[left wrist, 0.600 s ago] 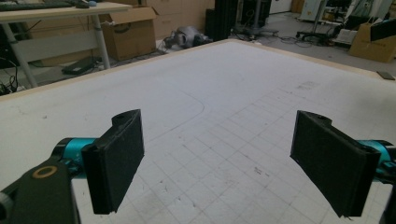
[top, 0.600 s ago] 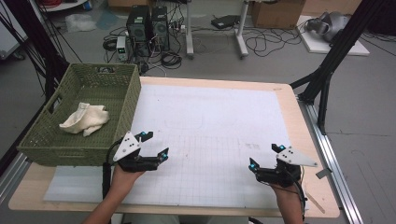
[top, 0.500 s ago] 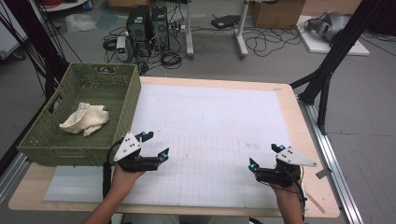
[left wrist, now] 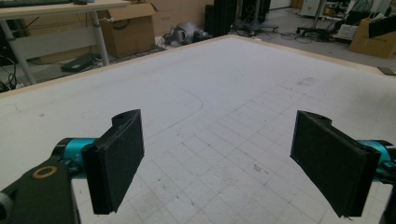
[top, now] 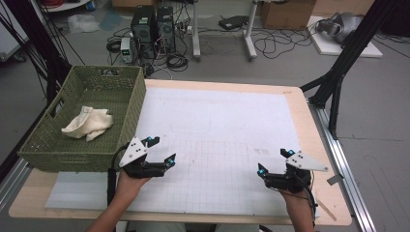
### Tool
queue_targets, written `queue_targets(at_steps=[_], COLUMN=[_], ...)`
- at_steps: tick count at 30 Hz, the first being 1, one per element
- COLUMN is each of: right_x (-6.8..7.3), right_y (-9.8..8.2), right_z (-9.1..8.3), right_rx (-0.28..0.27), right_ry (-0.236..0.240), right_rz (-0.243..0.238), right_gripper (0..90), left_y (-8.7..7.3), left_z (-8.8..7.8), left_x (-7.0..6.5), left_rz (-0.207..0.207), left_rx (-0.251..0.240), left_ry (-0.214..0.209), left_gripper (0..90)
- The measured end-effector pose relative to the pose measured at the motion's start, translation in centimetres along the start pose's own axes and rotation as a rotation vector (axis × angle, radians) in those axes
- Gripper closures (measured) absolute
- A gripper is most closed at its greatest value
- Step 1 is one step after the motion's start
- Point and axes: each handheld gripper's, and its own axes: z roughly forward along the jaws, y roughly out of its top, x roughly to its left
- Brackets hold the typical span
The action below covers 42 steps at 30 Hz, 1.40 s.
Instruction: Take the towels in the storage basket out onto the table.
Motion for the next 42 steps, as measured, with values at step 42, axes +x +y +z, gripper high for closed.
queue_targets(at_steps=[42], right_x=[0.4], right_y=[0.2], right_z=[0.1], right_rx=[0.007], right_ry=[0.006], right_rz=[-0.005], right_gripper=[5.1], left_y=[5.5], left_z=[-3.0], left_x=[1.3], left_rz=[-0.033], left_rx=[-0.075], left_ry=[0.002], left_gripper=[17.7])
